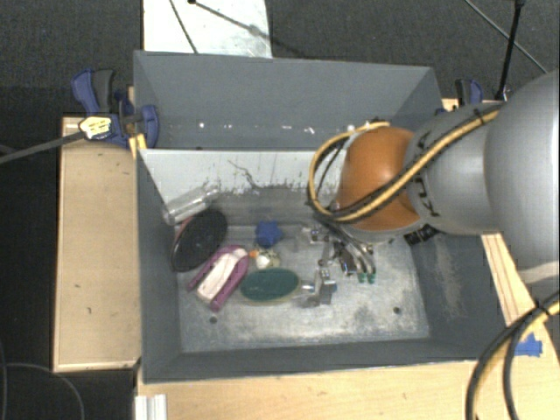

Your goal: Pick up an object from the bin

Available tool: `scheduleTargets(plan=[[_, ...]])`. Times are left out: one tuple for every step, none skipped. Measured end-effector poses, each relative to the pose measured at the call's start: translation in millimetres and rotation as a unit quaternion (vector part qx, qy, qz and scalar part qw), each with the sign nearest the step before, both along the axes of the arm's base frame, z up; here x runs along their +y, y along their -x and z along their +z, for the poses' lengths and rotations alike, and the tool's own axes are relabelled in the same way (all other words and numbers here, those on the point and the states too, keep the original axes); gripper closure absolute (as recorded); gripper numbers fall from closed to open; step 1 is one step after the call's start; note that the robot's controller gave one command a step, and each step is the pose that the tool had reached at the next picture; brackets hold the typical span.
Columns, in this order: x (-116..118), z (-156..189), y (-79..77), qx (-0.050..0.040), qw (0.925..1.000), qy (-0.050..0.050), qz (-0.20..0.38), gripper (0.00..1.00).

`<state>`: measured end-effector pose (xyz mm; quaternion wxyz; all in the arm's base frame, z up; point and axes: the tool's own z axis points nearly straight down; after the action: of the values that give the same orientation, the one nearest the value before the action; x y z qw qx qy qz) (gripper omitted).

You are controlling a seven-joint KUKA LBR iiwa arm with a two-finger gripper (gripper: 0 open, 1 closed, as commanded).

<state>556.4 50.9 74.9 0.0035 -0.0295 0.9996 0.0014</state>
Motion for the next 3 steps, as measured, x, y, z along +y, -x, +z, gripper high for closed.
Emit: scheduleTargets(plan=[[-3.0, -1.4, 2.8, 0.0034, 1.0, 0.002, 0.0, 1.0], [-1.6, 108.5, 14.3, -0.0013, 1.0, 0.001, 0.001, 1.0], [-16.6, 175.5, 30.0, -0.0011, 1.0, 0.001, -0.002, 1.0]])
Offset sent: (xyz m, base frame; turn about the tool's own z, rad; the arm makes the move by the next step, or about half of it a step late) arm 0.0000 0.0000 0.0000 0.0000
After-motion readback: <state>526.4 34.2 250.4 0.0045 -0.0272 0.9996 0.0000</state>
